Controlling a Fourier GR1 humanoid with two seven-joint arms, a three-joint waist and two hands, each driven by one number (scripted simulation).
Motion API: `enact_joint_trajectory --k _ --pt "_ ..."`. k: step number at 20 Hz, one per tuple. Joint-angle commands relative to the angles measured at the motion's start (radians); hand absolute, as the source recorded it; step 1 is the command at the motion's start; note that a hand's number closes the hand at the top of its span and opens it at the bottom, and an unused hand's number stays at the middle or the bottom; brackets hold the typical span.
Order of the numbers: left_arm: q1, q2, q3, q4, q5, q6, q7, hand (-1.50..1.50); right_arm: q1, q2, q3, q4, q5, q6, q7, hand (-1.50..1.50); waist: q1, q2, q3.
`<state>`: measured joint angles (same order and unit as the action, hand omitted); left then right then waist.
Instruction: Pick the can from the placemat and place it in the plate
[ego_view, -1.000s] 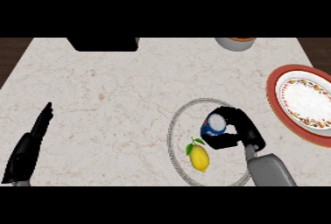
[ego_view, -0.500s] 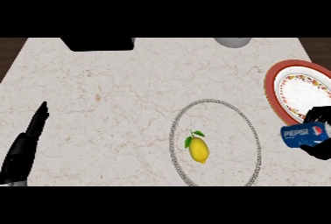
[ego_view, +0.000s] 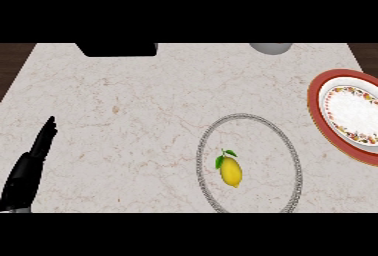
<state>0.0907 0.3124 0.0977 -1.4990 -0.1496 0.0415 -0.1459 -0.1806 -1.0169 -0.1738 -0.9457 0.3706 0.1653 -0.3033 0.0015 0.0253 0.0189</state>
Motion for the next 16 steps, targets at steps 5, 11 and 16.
enact_joint_trajectory --k 5,11,16 --pt "0.005 -0.008 -0.021 0.004 -0.01 -0.008 -0.016 0.0 -0.072 -0.087 -0.184 0.197 -0.083 -0.104 -0.395 1.5 0.023 -0.007 -0.002" --pt "-0.011 -0.018 -0.029 -0.022 -0.02 0.006 0.014 0.0 -0.088 -0.129 -0.236 0.323 -0.163 0.06 -0.724 1.5 0.027 -0.011 -0.005" --pt "-0.019 -0.007 -0.034 0.012 -0.02 -0.021 -0.002 0.0 -0.155 -0.181 -0.208 0.411 -0.146 0.148 -0.836 1.5 0.05 -0.006 -0.011"
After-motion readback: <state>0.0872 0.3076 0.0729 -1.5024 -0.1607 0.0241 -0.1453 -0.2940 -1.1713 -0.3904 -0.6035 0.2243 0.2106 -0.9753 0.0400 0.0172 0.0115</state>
